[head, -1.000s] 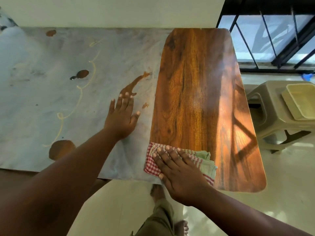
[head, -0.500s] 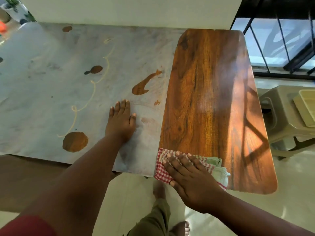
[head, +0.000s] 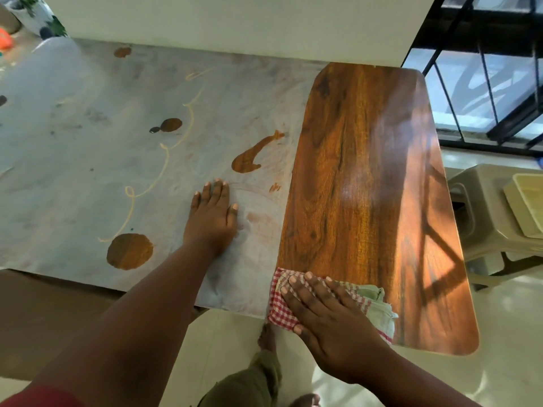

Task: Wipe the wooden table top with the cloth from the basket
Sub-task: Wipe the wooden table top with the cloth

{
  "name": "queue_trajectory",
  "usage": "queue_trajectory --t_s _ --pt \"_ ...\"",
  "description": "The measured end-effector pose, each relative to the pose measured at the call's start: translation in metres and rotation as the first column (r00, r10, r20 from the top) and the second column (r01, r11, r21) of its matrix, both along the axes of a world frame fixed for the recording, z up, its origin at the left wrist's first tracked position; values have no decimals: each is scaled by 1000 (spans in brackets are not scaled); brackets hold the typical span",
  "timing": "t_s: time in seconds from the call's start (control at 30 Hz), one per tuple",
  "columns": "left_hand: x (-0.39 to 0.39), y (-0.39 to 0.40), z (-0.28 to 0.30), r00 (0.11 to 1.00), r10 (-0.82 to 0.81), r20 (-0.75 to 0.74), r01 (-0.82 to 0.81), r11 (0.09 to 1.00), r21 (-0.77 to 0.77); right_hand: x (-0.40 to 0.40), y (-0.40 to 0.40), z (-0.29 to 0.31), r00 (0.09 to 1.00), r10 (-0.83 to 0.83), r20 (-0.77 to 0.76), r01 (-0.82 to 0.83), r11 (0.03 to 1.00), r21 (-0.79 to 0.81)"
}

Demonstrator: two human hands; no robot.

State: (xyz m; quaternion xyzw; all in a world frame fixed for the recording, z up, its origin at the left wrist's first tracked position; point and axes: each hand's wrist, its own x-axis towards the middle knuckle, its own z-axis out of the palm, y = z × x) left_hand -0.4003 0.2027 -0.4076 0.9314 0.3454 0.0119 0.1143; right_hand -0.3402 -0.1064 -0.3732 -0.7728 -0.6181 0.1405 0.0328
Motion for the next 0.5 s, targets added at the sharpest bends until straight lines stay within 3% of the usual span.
queue_trajectory --t_s 0.5 --pt "0 -1 3 1000 -16 20 16 1000 0 -12 31 -5 994 81 73 -83 996 16"
